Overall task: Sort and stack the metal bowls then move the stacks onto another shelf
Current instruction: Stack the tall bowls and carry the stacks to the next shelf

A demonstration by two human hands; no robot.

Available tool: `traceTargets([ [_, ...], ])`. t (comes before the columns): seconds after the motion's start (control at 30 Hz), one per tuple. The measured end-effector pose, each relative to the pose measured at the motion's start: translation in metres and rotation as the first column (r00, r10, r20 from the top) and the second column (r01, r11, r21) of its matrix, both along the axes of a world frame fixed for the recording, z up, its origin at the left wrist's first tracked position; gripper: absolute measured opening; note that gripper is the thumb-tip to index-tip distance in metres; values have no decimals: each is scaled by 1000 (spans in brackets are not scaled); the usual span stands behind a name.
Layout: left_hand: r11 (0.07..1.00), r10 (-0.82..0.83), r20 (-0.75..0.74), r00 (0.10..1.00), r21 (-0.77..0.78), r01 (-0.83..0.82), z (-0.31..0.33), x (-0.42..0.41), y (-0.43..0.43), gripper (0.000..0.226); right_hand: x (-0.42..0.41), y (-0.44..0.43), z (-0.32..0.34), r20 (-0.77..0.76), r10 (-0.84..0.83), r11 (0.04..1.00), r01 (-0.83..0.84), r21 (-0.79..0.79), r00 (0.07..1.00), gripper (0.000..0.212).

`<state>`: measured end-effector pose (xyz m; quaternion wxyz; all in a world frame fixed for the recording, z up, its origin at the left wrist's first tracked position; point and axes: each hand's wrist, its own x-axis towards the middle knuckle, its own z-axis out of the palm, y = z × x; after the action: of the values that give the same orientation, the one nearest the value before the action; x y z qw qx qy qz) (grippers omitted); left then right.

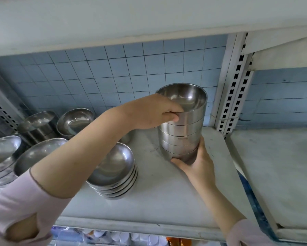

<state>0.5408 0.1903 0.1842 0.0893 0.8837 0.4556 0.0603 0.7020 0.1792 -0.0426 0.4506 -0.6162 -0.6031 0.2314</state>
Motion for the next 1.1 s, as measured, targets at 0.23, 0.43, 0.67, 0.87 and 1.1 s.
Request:
traceTargets([
  [0.23,885,365,581,727,24,-464,-48,7,-32,95,18,-1,38,-351,205,972,-233,-37,914,109],
  [0.43,778,622,676,396,-473,-414,-141,35,-49,110,39,17,124,-255,373,928,-358,103,892,112],
  [0.67,776,607,740,290,-476,-413,-170,39,-25,87,48,30,142,-96,361,930,-352,102,928,104],
  [0.87,756,625,742,242,-497,-426,-178,54,3,89,73,65,143,-122,422,906,-421,37,898,120],
  [1.1,746,631,738,238,-494,-448,-180,67,23,91,84,92,131,-209,519,855,-504,122,829,100],
])
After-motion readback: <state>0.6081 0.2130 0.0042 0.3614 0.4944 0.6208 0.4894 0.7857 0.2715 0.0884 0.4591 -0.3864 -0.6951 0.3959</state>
